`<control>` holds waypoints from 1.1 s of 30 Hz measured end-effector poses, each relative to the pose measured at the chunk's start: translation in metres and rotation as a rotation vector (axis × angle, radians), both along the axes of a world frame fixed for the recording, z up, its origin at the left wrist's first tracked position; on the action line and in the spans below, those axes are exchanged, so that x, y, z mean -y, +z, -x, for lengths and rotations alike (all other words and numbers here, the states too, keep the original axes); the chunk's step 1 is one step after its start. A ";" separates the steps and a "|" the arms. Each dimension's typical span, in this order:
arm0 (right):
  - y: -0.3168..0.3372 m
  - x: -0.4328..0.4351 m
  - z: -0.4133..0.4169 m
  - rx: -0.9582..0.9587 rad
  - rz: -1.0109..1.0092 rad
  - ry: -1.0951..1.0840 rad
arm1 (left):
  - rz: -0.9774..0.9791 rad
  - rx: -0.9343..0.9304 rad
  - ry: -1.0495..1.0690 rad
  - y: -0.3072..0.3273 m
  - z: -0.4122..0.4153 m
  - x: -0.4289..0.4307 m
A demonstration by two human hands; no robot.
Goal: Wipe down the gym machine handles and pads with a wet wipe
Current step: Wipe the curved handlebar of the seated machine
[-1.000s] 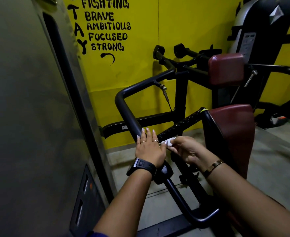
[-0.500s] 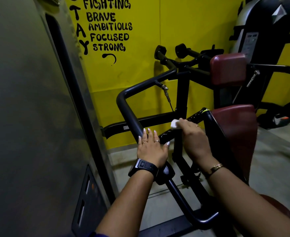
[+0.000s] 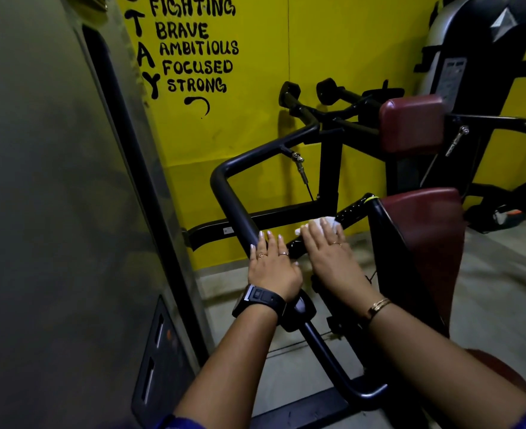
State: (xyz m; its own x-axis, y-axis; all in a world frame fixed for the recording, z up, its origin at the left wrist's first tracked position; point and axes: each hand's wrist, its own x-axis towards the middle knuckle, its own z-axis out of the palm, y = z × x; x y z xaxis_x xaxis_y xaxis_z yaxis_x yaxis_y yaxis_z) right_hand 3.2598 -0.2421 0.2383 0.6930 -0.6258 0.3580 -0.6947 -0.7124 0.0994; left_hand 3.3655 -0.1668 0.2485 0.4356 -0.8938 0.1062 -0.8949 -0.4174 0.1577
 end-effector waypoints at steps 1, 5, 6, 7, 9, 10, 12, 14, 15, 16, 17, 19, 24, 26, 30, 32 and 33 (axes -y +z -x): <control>-0.002 -0.003 -0.003 0.003 0.007 0.054 | -0.002 0.001 -0.001 0.000 0.000 0.000; 0.011 0.010 0.000 -0.075 0.054 0.043 | -0.002 0.003 -0.003 0.001 0.000 -0.001; 0.014 0.017 0.004 -0.069 0.053 -0.016 | -0.002 0.003 -0.004 0.001 0.000 -0.001; 0.016 0.021 0.007 -0.035 0.043 -0.077 | 0.000 0.001 -0.005 0.001 0.000 -0.001; 0.015 0.025 0.013 0.067 0.053 -0.130 | 0.006 0.000 -0.006 0.001 0.000 -0.001; 0.014 0.025 0.015 0.111 0.072 -0.127 | 0.009 0.000 -0.005 0.001 0.000 -0.001; 0.008 0.021 0.013 0.166 0.103 -0.084 | 0.011 0.000 -0.004 0.000 0.000 0.000; 0.003 0.012 0.005 0.165 0.072 0.028 | 0.014 0.000 -0.003 -0.001 0.000 0.000; -0.002 0.009 -0.001 0.149 0.064 0.108 | 0.017 -0.004 -0.002 -0.001 0.000 0.001; -0.005 0.007 -0.006 0.117 0.056 0.175 | 0.019 -0.011 -0.003 -0.001 -0.001 0.001; -0.007 0.006 -0.010 0.072 0.045 0.207 | 0.021 -0.016 -0.003 -0.001 -0.001 0.001; -0.004 0.011 -0.012 0.034 0.057 0.183 | 0.021 -0.016 -0.004 0.000 -0.001 0.001; 0.011 0.024 0.008 0.108 0.073 -0.093 | 0.021 -0.001 0.000 -0.002 0.000 0.001; 0.006 0.021 0.013 0.167 0.098 -0.128 | 0.023 0.002 0.001 -0.002 0.000 0.001; -0.007 0.007 -0.004 0.110 0.071 0.032 | 0.026 -0.011 -0.003 -0.001 0.000 0.001; -0.011 0.004 -0.013 0.065 0.102 0.135 | 0.025 -0.034 -0.004 -0.001 0.000 0.002; -0.010 0.004 -0.016 0.055 0.110 0.143 | 0.026 -0.040 -0.003 -0.001 0.000 0.002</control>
State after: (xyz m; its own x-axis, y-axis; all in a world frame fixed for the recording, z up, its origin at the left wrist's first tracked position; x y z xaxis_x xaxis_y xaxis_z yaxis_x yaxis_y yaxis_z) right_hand 3.2757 -0.2458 0.2286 0.7493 -0.4774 0.4589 -0.5939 -0.7910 0.1470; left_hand 3.3657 -0.1685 0.2472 0.4376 -0.8922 0.1117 -0.8888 -0.4104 0.2040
